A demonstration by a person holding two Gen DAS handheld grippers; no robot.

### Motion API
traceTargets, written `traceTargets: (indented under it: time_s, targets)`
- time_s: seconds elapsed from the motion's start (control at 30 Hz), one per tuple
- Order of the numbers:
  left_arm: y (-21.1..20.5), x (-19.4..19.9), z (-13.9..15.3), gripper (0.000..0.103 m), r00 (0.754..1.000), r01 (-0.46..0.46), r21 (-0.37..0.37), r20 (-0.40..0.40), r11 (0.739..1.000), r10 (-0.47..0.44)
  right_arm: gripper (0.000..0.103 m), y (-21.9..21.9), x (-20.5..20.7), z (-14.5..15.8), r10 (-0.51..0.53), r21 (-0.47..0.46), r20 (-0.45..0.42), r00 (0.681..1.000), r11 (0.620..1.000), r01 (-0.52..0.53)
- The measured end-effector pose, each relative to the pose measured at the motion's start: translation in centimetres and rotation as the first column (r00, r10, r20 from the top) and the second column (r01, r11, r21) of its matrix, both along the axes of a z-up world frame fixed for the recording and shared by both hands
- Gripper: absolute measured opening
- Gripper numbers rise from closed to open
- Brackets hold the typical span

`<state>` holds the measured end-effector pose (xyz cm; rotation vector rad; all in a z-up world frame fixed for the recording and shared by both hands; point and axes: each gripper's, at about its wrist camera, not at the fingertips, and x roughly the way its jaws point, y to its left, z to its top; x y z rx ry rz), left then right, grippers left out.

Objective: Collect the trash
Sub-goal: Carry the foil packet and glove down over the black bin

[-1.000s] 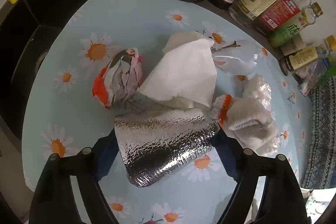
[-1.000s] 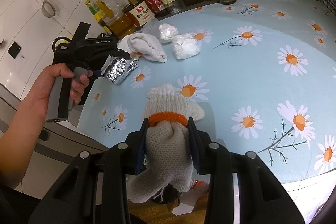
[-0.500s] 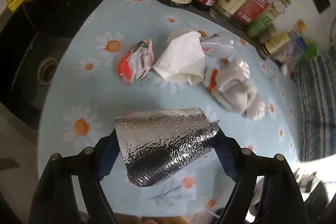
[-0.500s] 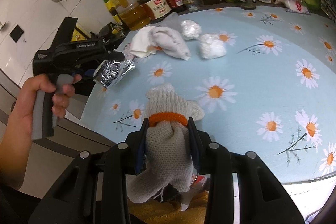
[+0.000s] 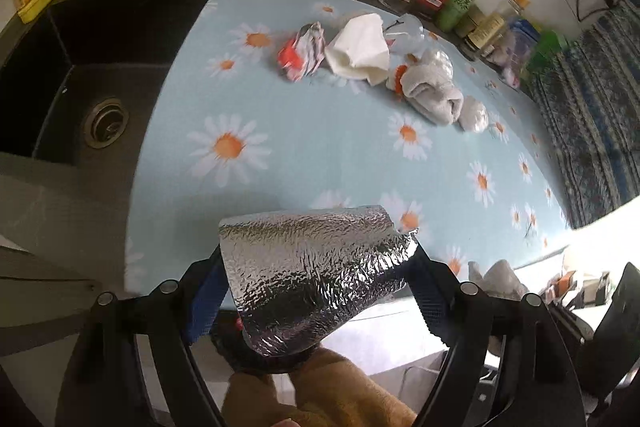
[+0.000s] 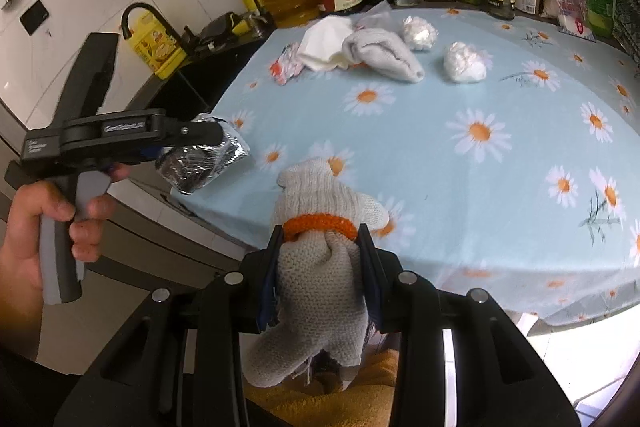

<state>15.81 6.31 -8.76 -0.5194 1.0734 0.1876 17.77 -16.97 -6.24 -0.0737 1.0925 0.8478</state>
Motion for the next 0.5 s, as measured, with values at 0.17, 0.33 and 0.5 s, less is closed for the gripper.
traceTargets:
  time_s: [0.17, 0.33, 0.5]
  targets:
    - [0.1, -2.9, -0.4, 0.079, 0.999, 0.032, -0.004, 0.004, 0.999, -0.032, 0.038, 0.4, -2.9, -0.4, -0.022, -0.020, -0.001, 1.000, 1.000, 0.022]
    - [0.0, -5.4, -1.3, 0.079, 0.998, 0.060, -0.015, 0.002, 0.998, -0.060, 0.038, 0.7, -5.8, -0.8, -0.047, -0.028, -0.007, 0.999, 0.999, 0.047]
    - [0.0, -7.7, -2.2, 0.079, 0.997, 0.080, -0.026, 0.000, 0.996, -0.080, 0.038, 1.3, -7.9, -1.9, -0.056, -0.047, -0.025, 0.998, 0.997, 0.055]
